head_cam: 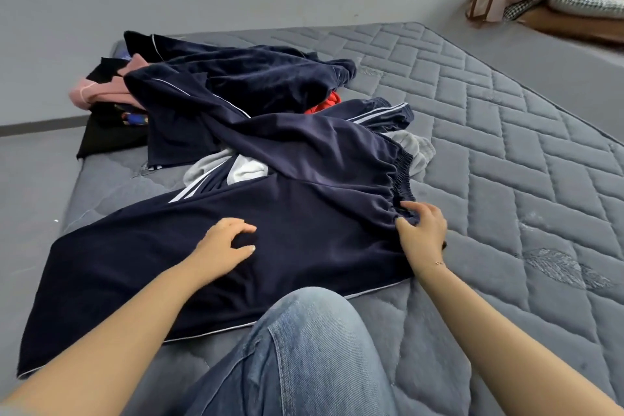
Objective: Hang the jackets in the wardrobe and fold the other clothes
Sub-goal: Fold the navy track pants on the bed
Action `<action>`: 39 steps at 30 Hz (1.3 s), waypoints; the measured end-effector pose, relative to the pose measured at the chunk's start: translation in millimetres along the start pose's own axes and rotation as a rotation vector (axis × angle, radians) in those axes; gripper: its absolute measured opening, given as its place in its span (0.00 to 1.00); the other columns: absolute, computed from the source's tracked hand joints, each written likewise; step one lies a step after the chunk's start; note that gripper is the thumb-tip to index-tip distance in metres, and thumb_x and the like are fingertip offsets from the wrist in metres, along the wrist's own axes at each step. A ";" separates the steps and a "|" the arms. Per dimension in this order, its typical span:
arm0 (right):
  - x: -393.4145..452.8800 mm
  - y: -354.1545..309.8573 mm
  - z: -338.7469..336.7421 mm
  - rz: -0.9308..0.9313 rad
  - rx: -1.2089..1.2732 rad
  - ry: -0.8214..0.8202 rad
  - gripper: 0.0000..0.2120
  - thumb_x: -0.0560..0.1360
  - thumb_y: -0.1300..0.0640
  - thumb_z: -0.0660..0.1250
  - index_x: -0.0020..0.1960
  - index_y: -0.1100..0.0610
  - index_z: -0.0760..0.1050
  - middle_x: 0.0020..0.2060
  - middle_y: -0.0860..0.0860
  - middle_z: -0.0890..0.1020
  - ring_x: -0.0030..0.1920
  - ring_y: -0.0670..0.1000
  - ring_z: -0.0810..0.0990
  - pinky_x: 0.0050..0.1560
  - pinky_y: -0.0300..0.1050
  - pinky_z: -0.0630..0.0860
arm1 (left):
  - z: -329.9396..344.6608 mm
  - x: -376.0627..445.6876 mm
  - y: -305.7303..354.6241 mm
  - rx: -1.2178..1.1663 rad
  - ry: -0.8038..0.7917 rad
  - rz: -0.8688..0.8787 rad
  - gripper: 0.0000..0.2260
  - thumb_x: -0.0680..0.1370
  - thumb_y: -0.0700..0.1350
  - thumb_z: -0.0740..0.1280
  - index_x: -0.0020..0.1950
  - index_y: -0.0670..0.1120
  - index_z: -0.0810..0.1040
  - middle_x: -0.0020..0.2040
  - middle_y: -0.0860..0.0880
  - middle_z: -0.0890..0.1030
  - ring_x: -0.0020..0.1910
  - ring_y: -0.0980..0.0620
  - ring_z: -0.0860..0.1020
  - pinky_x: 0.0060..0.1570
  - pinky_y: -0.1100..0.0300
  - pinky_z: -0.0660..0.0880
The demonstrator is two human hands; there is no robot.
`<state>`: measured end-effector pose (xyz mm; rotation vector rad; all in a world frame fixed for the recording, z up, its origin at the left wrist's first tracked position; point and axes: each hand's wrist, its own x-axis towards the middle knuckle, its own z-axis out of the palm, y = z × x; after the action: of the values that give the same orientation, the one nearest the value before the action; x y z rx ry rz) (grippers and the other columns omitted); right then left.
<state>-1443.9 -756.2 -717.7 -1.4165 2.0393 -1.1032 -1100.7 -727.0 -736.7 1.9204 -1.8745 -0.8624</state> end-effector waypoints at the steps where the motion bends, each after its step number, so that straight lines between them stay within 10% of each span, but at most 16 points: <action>1: 6.4 -10.8 9.9 -0.066 0.008 -0.072 0.14 0.72 0.67 0.66 0.56 0.59 0.80 0.57 0.56 0.77 0.60 0.56 0.74 0.65 0.45 0.68 | 2.2 9.0 -0.8 0.053 -0.002 -0.054 0.21 0.78 0.50 0.68 0.70 0.53 0.71 0.75 0.50 0.64 0.75 0.49 0.61 0.72 0.51 0.59; 6: 44.1 -59.4 58.1 -0.318 -0.073 -0.358 0.13 0.70 0.70 0.67 0.52 0.60 0.82 0.53 0.55 0.80 0.56 0.54 0.77 0.64 0.46 0.70 | 42.1 18.8 -24.9 0.433 -0.025 -0.102 0.33 0.76 0.68 0.36 0.77 0.55 0.32 0.77 0.53 0.31 0.75 0.52 0.29 0.74 0.41 0.35; 11: 100.0 -106.0 111.1 -0.532 -0.123 -0.358 0.12 0.74 0.66 0.66 0.55 0.57 0.81 0.55 0.51 0.80 0.59 0.52 0.76 0.62 0.35 0.65 | 54.9 23.3 -38.4 0.476 -0.023 -0.071 0.37 0.60 0.68 0.14 0.69 0.59 0.22 0.69 0.54 0.19 0.67 0.53 0.20 0.70 0.41 0.30; 18: 170.5 -157.7 188.8 -0.299 -0.309 -0.381 0.17 0.81 0.53 0.56 0.66 0.57 0.73 0.64 0.56 0.77 0.66 0.59 0.73 0.66 0.51 0.68 | 54.2 13.0 -32.6 0.481 0.119 0.015 0.30 0.82 0.60 0.37 0.76 0.49 0.64 0.77 0.43 0.63 0.75 0.41 0.63 0.70 0.35 0.59; 33: 53.7 -140.2 131.8 -0.942 -0.359 -0.192 0.05 0.77 0.64 0.65 0.47 0.56 0.79 0.43 0.52 0.79 0.47 0.56 0.75 0.51 0.50 0.66 | 49.4 3.7 -33.0 0.222 0.338 0.081 0.24 0.78 0.55 0.53 0.69 0.49 0.75 0.73 0.51 0.70 0.74 0.52 0.65 0.74 0.50 0.53; 39: -26.7 -95.7 110.8 -1.032 -0.750 -0.671 0.05 0.75 0.57 0.64 0.47 0.52 0.79 0.42 0.49 0.78 0.47 0.55 0.76 0.51 0.46 0.64 | 46.0 -2.5 -34.0 -0.080 0.512 0.095 0.21 0.77 0.52 0.55 0.63 0.44 0.77 0.65 0.51 0.76 0.66 0.49 0.72 0.73 0.51 0.60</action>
<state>-1298.8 -788.4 -710.0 -2.8636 1.1848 0.0328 -1102.3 -713.3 -792.3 1.7734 -1.5778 -0.3600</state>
